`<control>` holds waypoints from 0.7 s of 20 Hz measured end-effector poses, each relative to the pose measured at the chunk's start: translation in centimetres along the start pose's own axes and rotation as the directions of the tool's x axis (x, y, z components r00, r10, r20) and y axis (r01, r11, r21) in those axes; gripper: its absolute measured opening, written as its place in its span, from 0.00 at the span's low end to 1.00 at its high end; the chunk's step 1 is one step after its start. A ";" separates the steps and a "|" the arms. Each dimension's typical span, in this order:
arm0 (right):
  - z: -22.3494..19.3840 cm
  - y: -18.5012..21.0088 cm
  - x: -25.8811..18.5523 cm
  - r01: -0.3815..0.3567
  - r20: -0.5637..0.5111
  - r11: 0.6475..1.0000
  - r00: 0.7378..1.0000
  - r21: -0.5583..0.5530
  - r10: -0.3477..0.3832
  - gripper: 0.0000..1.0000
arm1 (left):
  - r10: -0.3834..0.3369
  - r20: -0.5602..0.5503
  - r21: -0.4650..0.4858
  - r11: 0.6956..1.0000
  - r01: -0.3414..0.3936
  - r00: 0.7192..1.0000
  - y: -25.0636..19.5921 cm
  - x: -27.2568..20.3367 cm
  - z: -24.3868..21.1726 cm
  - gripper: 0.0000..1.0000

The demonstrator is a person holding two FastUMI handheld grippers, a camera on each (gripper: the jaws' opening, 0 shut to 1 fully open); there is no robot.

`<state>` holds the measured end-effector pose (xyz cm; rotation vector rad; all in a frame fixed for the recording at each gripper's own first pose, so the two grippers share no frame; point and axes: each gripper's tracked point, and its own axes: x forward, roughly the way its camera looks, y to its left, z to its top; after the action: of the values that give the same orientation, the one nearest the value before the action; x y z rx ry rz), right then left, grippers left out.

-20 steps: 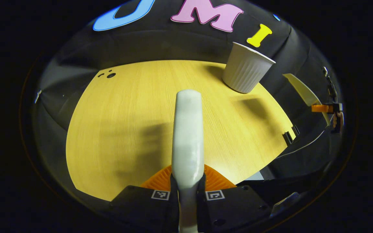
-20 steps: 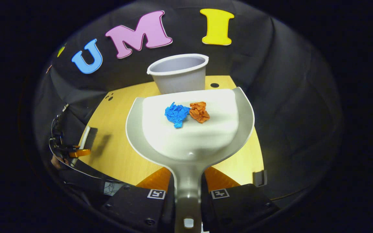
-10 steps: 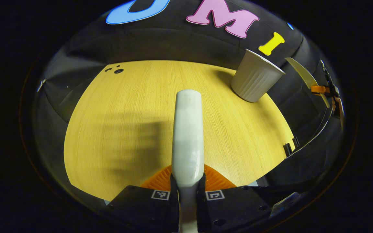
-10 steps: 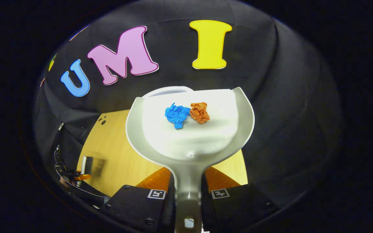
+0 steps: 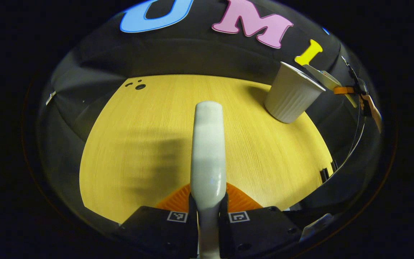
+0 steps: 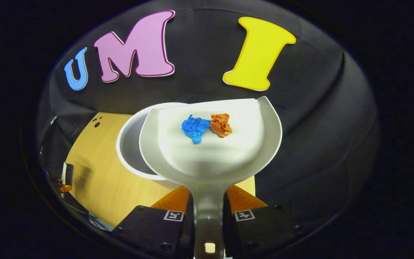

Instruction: Pick up the small broom and dustpan from the desktop, sweep the trash into the dustpan with the broom, and then empty the trash into the garbage bin.

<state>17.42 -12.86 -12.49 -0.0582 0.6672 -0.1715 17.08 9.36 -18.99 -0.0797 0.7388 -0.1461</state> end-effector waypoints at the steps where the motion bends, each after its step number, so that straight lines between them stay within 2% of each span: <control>1: 0.3 0.0 0.6 0.011 0.007 1.000 1.000 -0.010 -0.011 0.36 | -0.012 0.006 -0.037 0.999 0.012 1.000 -0.5 0.1 0.1 0.27; 3: 0.5 -0.4 1.4 0.039 0.013 0.998 0.999 -0.052 -0.038 0.36 | -0.036 0.016 -0.099 0.994 0.037 0.999 -1.4 0.2 0.1 0.27; 4: 0.3 -0.7 1.6 0.057 0.018 0.995 0.998 -0.088 -0.055 0.40 | -0.038 0.016 -0.111 0.993 0.040 0.999 -1.5 0.3 0.1 0.27; 7: 0.7 -1.7 1.6 0.106 0.050 0.977 0.994 -0.186 -0.098 0.36 | -0.025 0.015 -0.109 0.994 0.027 1.000 -1.3 0.3 0.0 0.27; 11: 1.6 -1.1 2.0 0.195 0.107 0.887 0.980 -0.418 -0.165 0.35 | -0.021 0.019 -0.127 0.992 0.023 1.000 -0.8 0.2 0.4 0.27; 12: 1.6 -0.6 2.0 0.201 0.111 0.867 0.979 -0.455 -0.169 0.31 | -0.020 0.021 -0.135 0.991 0.023 1.000 -0.7 0.2 0.4 0.27; 13: 1.2 -0.3 2.1 0.204 0.111 0.854 0.979 -0.479 -0.172 0.40 | -0.022 0.021 -0.143 0.989 0.024 1.000 -0.6 0.3 0.4 0.27; 14: 1.4 -0.5 2.0 0.226 0.121 0.833 0.974 -0.506 -0.192 0.40 | -0.020 0.022 -0.150 0.988 0.023 1.000 -0.5 0.2 0.5 0.27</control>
<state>19.76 -13.72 -12.61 -0.6592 0.6257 -0.1964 17.52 8.81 -18.75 -0.2323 0.7282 -0.1100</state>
